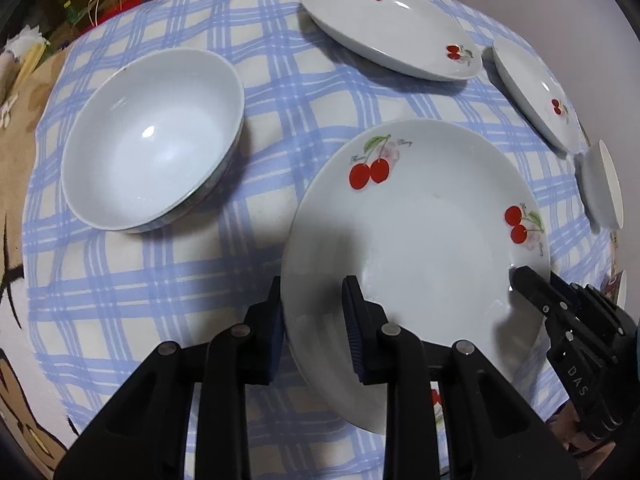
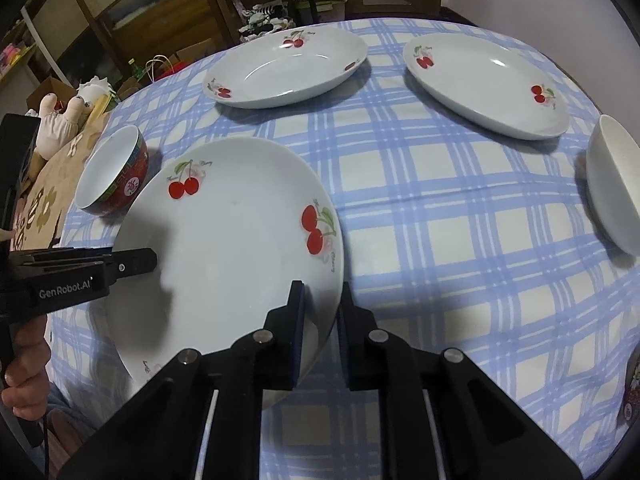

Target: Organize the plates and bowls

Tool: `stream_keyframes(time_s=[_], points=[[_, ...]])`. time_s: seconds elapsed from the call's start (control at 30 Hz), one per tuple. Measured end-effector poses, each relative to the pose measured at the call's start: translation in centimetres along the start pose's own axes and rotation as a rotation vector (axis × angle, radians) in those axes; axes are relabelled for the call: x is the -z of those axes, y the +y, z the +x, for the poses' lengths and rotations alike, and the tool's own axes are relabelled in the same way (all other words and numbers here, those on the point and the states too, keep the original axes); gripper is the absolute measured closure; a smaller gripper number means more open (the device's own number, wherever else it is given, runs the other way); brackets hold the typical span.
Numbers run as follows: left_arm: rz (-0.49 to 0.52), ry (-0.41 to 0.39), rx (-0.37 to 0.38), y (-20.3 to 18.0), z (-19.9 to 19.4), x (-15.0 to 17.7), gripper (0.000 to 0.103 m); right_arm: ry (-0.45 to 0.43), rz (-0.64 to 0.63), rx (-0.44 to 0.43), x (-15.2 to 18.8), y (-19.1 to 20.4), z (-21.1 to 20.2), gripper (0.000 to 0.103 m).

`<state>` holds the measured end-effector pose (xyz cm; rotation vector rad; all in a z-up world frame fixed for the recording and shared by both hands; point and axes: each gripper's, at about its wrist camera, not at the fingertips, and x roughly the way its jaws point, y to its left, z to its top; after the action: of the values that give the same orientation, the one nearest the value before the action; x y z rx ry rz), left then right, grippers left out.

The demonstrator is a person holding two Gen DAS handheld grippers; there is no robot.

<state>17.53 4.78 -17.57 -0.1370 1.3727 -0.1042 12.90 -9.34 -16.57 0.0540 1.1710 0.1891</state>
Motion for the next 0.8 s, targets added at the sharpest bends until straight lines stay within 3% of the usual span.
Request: stream_keyframes(time_s=[0.13, 0.4, 0.8], points=[[-0.045, -0.006, 0.071, 0.4, -1.0, 0.5, 0.077, -0.014, 0.024, 0.002, 0.2, -0.4, -0.8, 0.087], [-0.021, -0.038, 0.089, -0.4, -3.2, 2.3, 0.077, -0.061, 0.035, 0.013, 0.4, -0.8, -4.1, 0.09], [0.054, -0.012, 0.108, -4.3, -1.9, 3.1, 0.077, -0.036, 0.041, 0.076, 2.2, -3.6, -6.5, 0.09]])
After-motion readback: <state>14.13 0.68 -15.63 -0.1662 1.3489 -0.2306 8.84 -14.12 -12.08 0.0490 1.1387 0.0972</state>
